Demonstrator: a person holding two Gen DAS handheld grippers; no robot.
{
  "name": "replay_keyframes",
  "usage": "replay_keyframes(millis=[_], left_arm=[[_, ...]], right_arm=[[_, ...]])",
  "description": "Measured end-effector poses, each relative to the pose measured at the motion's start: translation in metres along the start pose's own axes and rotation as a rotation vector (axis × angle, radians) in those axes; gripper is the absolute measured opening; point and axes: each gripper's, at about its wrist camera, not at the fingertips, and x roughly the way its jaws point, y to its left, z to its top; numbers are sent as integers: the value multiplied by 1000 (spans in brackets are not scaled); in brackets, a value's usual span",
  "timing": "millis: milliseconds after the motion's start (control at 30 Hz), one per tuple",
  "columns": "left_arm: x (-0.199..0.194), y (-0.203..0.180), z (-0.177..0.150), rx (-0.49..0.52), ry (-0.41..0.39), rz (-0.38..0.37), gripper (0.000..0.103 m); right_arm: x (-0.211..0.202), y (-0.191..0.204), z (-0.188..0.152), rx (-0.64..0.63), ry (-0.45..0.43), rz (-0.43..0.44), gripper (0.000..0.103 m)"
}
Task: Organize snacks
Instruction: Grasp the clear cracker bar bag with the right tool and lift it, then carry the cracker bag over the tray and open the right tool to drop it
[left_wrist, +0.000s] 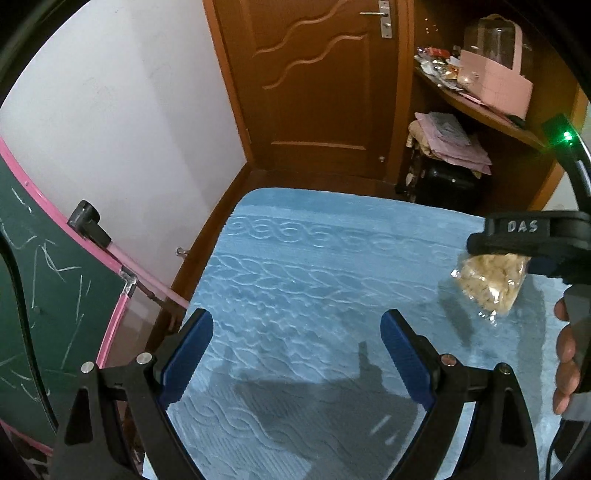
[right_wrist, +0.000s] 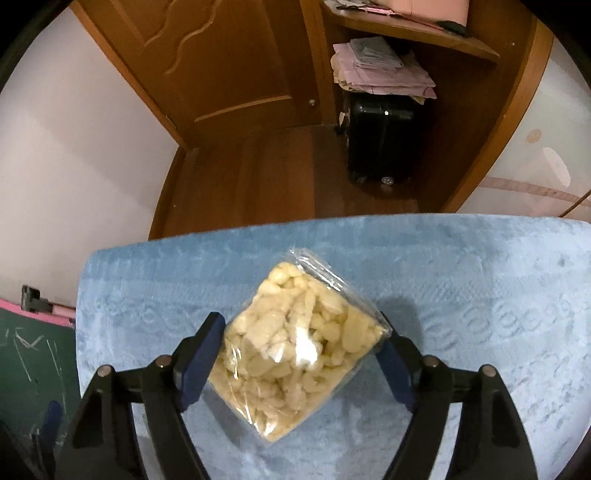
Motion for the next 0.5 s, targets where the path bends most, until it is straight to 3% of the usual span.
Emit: replay_keyframes(millis=[200,500], left_arm=[[-37,2,-4,22,-26,-10,92],[-130,18,-8,46,-91,-37,92]], right_arm=[[-35,3,-17,-19,-22,27,78],[-157,-5,-45,-51,-148,79,78]])
